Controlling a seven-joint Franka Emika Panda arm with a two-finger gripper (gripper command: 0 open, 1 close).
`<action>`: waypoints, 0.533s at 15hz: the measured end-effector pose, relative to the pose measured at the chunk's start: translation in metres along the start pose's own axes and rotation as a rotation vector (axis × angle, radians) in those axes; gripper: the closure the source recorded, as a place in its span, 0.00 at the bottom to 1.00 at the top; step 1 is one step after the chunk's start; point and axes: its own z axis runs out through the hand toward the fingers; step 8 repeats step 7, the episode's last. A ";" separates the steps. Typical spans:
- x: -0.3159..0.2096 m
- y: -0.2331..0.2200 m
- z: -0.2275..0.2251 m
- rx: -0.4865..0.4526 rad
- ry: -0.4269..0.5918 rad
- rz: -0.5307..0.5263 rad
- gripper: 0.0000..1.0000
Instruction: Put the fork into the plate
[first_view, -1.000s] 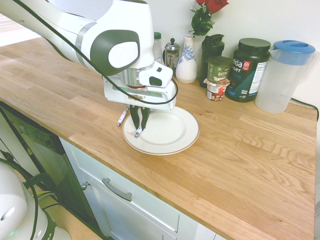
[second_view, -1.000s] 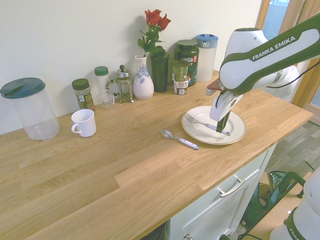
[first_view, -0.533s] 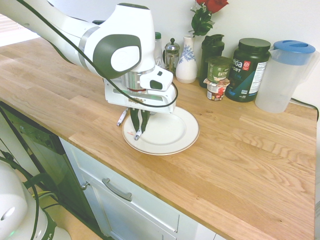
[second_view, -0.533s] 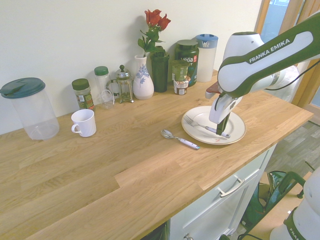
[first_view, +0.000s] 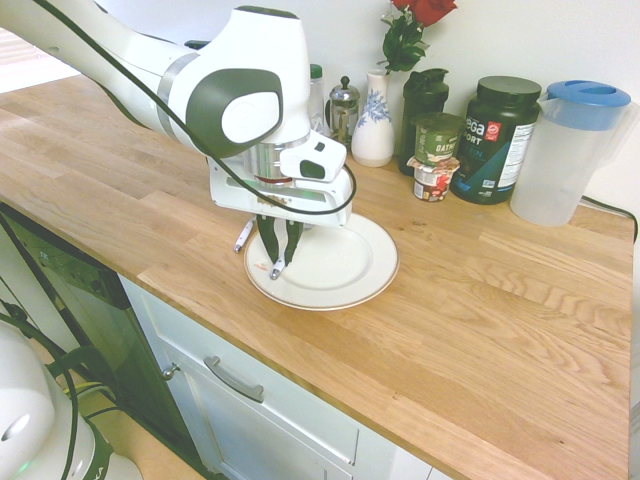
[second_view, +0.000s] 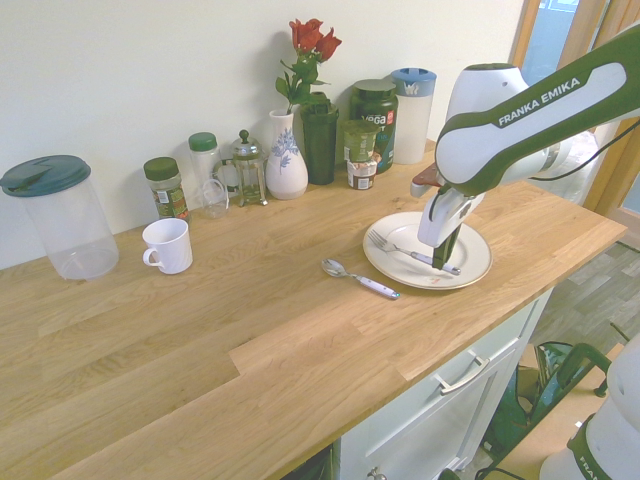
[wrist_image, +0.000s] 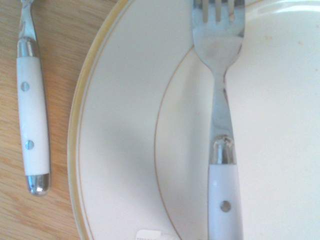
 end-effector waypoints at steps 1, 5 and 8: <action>0.000 0.000 0.000 0.001 0.003 0.000 0.00; 0.004 -0.002 -0.007 0.008 0.029 -0.003 0.00; 0.014 -0.006 -0.025 0.023 0.071 -0.005 0.00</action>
